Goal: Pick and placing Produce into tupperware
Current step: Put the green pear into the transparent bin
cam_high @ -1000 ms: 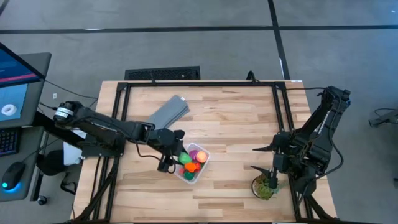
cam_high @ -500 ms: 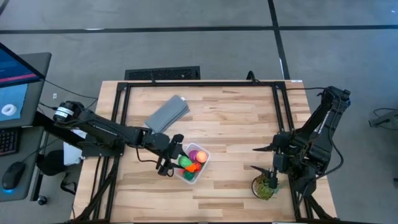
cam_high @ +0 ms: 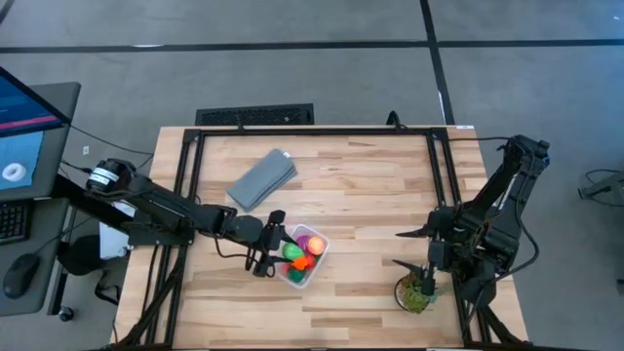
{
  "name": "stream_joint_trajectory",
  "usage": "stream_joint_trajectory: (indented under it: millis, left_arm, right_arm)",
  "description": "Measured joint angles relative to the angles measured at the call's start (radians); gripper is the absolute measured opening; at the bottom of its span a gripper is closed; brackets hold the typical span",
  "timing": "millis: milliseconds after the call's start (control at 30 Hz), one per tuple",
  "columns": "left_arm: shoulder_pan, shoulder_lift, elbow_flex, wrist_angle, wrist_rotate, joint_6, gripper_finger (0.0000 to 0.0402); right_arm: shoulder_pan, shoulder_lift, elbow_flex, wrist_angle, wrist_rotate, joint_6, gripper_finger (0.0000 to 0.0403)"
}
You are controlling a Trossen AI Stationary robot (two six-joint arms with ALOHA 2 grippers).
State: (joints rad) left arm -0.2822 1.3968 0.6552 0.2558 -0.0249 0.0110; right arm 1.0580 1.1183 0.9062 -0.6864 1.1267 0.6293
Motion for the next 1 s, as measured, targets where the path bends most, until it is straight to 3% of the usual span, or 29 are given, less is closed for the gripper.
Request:
stream_joint_trajectory:
  millis: [367,733,1000]
  left_arm:
    - [0.006,0.124,0.008,0.096,-0.044,-0.012,0.0215]
    - [0.038,0.137,0.04,0.082,-0.068,0.013,0.0215]
    - [0.05,0.137,0.04,0.056,-0.067,0.037,0.0238]
  right_arm:
    - [-0.013,0.061,0.0,0.012,-0.001,0.0,0.0317]
    - [-0.013,0.082,0.0,0.022,-0.003,0.0,0.0317]
    - [-0.013,0.082,0.0,0.019,-0.003,0.0,0.0317]
